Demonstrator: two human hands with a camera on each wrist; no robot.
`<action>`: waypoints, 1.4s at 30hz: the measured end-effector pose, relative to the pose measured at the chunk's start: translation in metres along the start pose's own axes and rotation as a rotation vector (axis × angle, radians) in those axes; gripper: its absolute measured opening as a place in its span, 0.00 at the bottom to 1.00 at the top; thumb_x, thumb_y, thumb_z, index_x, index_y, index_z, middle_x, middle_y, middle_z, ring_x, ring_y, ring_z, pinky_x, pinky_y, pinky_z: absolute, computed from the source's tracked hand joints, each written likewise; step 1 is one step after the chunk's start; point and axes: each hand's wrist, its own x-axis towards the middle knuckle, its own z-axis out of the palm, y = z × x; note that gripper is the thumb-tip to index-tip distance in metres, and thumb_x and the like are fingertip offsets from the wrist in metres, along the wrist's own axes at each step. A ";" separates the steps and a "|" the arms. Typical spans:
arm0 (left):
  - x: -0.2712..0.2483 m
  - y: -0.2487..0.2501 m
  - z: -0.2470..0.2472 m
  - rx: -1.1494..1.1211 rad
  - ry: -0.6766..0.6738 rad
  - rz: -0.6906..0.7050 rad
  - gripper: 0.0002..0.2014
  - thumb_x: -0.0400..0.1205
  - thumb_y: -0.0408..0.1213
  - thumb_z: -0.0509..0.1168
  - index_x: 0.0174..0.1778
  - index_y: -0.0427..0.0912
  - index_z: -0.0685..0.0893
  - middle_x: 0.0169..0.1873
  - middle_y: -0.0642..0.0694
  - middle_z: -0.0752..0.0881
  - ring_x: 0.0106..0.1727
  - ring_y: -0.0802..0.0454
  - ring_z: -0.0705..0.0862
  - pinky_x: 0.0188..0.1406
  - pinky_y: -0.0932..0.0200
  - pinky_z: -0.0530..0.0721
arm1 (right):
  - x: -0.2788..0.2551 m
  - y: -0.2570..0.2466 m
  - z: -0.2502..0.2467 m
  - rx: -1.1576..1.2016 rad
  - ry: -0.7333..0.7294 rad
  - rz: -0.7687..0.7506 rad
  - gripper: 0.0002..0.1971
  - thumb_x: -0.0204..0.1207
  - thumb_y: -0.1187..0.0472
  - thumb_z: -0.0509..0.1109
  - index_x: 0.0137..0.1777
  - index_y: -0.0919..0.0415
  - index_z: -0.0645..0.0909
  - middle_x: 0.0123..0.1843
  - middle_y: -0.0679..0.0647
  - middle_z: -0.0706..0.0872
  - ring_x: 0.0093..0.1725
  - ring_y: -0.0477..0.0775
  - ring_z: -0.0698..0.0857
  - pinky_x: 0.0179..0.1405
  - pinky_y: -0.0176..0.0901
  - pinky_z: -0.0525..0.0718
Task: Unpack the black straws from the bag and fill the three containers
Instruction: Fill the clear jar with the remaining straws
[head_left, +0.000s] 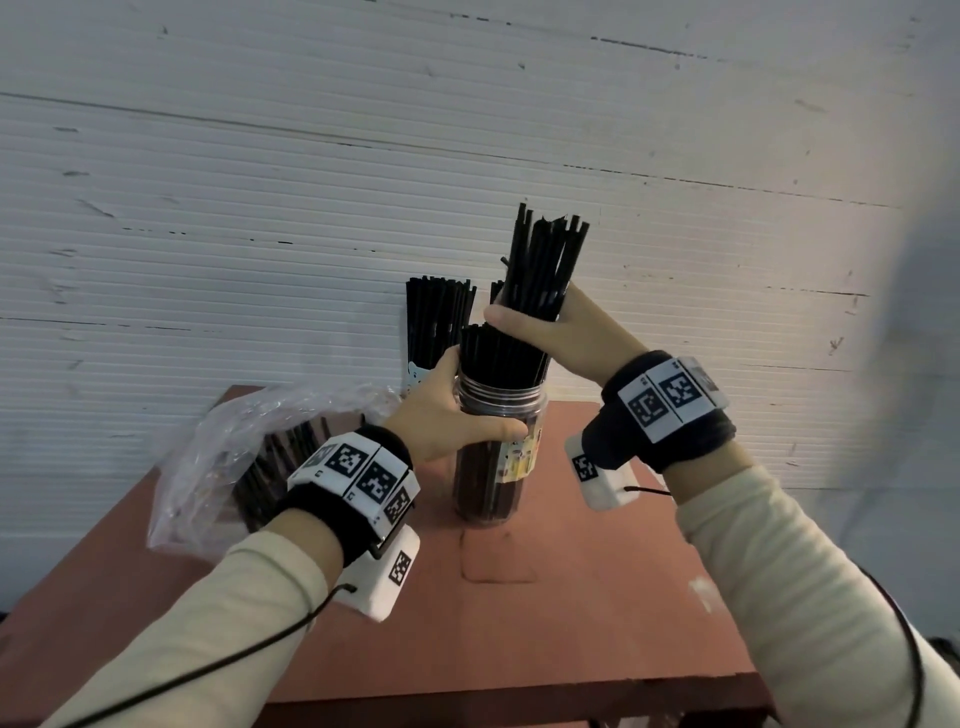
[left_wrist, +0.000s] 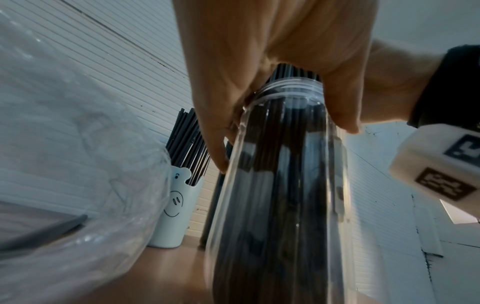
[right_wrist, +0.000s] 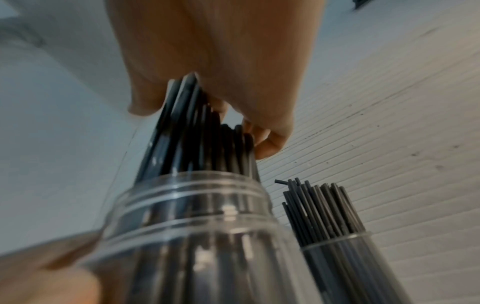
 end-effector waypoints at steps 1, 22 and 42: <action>0.000 -0.001 0.001 -0.001 0.001 0.002 0.51 0.53 0.53 0.83 0.73 0.58 0.69 0.60 0.59 0.84 0.64 0.60 0.82 0.70 0.48 0.79 | -0.003 0.000 0.001 0.026 0.037 0.015 0.19 0.76 0.43 0.71 0.58 0.56 0.80 0.58 0.53 0.85 0.55 0.41 0.84 0.50 0.33 0.82; 0.001 0.004 0.001 0.016 -0.007 0.033 0.42 0.61 0.42 0.84 0.70 0.52 0.72 0.57 0.54 0.86 0.60 0.59 0.85 0.67 0.50 0.81 | -0.025 0.003 0.031 -0.221 0.367 -0.345 0.14 0.80 0.62 0.67 0.64 0.61 0.83 0.59 0.49 0.85 0.59 0.42 0.82 0.61 0.26 0.75; -0.003 0.006 0.006 -0.014 -0.029 0.041 0.36 0.72 0.31 0.78 0.70 0.49 0.65 0.57 0.53 0.83 0.61 0.59 0.83 0.68 0.51 0.80 | -0.039 0.007 0.039 -0.367 0.218 -0.335 0.19 0.83 0.57 0.63 0.72 0.58 0.79 0.69 0.51 0.84 0.70 0.49 0.79 0.71 0.41 0.75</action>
